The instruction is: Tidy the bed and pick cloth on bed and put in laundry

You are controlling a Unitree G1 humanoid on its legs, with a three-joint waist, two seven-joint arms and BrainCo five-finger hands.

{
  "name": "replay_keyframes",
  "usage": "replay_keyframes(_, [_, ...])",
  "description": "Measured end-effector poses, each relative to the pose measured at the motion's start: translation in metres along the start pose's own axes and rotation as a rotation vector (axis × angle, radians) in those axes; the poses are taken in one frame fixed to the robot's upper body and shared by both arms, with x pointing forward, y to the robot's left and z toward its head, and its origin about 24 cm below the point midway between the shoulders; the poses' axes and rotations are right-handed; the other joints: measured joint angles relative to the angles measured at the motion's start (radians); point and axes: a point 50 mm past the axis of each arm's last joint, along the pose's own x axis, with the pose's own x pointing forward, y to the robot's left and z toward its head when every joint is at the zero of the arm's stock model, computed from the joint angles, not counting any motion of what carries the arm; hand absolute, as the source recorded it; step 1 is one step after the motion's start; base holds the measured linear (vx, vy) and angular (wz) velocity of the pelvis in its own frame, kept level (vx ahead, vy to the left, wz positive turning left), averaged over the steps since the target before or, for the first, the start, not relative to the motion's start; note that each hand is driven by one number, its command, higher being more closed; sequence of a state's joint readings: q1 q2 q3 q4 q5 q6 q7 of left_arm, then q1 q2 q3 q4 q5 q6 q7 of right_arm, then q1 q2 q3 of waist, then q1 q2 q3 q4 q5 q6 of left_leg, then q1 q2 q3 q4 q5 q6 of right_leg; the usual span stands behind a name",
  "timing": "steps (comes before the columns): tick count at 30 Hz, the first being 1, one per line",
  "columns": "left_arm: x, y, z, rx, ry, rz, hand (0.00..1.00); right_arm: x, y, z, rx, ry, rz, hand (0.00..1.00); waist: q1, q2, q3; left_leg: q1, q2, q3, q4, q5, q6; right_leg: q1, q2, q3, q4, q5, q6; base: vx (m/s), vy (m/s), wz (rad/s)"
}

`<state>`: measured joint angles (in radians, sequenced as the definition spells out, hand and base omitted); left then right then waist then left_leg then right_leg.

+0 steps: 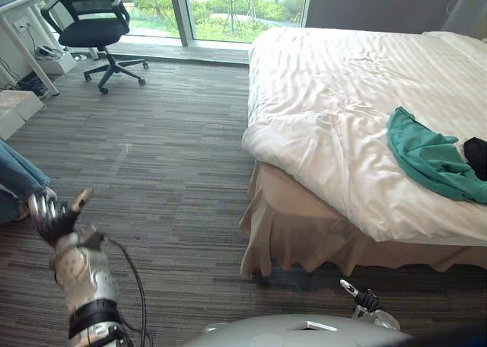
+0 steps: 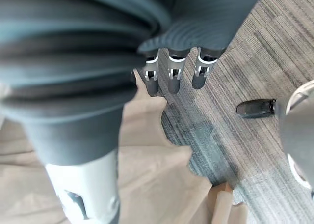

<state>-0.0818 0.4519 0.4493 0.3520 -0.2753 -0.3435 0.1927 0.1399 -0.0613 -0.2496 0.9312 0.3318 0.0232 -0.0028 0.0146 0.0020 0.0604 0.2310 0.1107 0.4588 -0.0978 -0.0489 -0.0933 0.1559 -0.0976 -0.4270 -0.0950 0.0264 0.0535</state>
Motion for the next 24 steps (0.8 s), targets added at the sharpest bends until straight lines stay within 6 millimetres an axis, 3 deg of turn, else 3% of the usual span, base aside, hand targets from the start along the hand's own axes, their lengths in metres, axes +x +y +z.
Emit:
replay_keyframes(4, [0.009, -0.053, 0.032, 0.184, -0.185, -0.224, 0.00, 0.000, 0.001, 0.002, 0.013, -0.003, 0.005, 0.00, -0.013, 0.022, -0.014, 0.004, -0.005, 0.030, 0.001, -0.001, -0.001, -0.007, -0.002, 0.025, 0.000, 0.001, 0.000, 0.04, 0.016, -0.15])
replay_keyframes(8, [0.001, -0.101, 0.037, 0.298, -0.252, -0.456, 0.00, 0.000, 0.000, 0.003, 0.050, 0.002, -0.006, 0.00, -0.035, 0.056, -0.007, 0.018, -0.002, 0.062, 0.001, -0.006, -0.010, -0.009, 0.005, 0.055, 0.000, 0.001, 0.000, 0.02, -0.017, -0.21])
replay_keyframes(14, [-0.007, -0.144, 0.041, 0.401, -0.309, -0.634, 0.00, -0.002, -0.008, -0.004, 0.068, 0.035, -0.046, 0.00, -0.060, 0.055, -0.007, 0.037, 0.010, 0.100, 0.001, -0.014, -0.020, -0.011, 0.022, 0.091, 0.000, 0.001, -0.002, -0.01, -0.052, -0.19])
replay_keyframes(19, [-0.007, -0.174, 0.021, 0.563, -0.226, -0.743, 0.00, -0.003, -0.014, -0.009, 0.086, 0.061, -0.067, 0.00, -0.094, 0.069, 0.002, 0.037, 0.011, 0.140, 0.001, -0.012, -0.023, -0.040, 0.029, 0.136, 0.010, 0.005, -0.009, -0.04, -0.063, -0.23])
replay_keyframes(21, [-0.006, -0.182, 0.016, 0.631, -0.209, -0.766, 0.00, -0.004, -0.015, -0.011, 0.089, 0.069, -0.070, 0.00, -0.114, 0.075, 0.018, 0.035, 0.011, 0.152, 0.001, -0.011, -0.026, -0.056, 0.029, 0.148, 0.028, 0.002, -0.014, -0.05, -0.044, -0.24])
replay_keyframes(24, [0.000, -0.199, 0.018, 0.683, -0.185, -0.745, 0.00, -0.002, -0.013, -0.006, 0.088, 0.055, -0.065, 0.00, -0.120, 0.074, 0.051, 0.011, 0.012, 0.191, 0.012, -0.007, -0.031, -0.139, 0.024, 0.198, 0.121, -0.032, -0.023, -0.08, -0.044, -0.38])
